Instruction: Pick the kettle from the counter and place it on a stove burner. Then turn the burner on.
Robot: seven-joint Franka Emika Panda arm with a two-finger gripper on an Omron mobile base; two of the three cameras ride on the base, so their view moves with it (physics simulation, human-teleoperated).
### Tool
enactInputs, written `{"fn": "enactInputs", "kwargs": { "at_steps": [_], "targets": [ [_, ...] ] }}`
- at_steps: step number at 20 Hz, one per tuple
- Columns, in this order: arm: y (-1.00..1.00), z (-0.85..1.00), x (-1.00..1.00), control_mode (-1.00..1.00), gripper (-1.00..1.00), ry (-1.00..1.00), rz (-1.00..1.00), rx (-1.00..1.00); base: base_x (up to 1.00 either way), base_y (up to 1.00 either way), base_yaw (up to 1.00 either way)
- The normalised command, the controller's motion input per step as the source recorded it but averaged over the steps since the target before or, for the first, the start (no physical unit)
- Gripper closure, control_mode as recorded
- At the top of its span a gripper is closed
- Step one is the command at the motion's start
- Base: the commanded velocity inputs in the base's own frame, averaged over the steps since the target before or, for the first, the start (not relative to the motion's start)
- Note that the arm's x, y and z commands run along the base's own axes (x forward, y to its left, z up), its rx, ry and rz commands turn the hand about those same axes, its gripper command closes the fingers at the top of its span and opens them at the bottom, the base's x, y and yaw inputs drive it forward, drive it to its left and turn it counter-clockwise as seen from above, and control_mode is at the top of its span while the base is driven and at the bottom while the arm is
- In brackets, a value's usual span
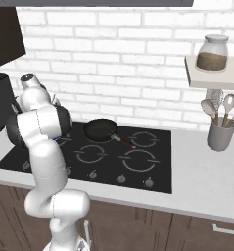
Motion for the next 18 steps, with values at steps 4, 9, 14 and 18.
{"fn": "enactInputs", "kwargs": {
  "at_steps": [4,9,14,18],
  "targets": [
    [0.04,0.70,-0.99,-1.00,-1.00,-0.19,0.00,0.00,0.00,0.00,0.00],
    [0.06,0.16,-1.00,-1.00,-1.00,0.01,-0.04,0.01,0.00,0.00,0.00],
    [0.01,-0.34,-1.00,-1.00,-1.00,0.34,-0.06,0.00,0.00,0.00,0.00],
    [0.22,-0.85,-1.00,-1.00,-1.00,0.33,-0.03,-0.01,0.00,0.00,0.00]
  ]
}}
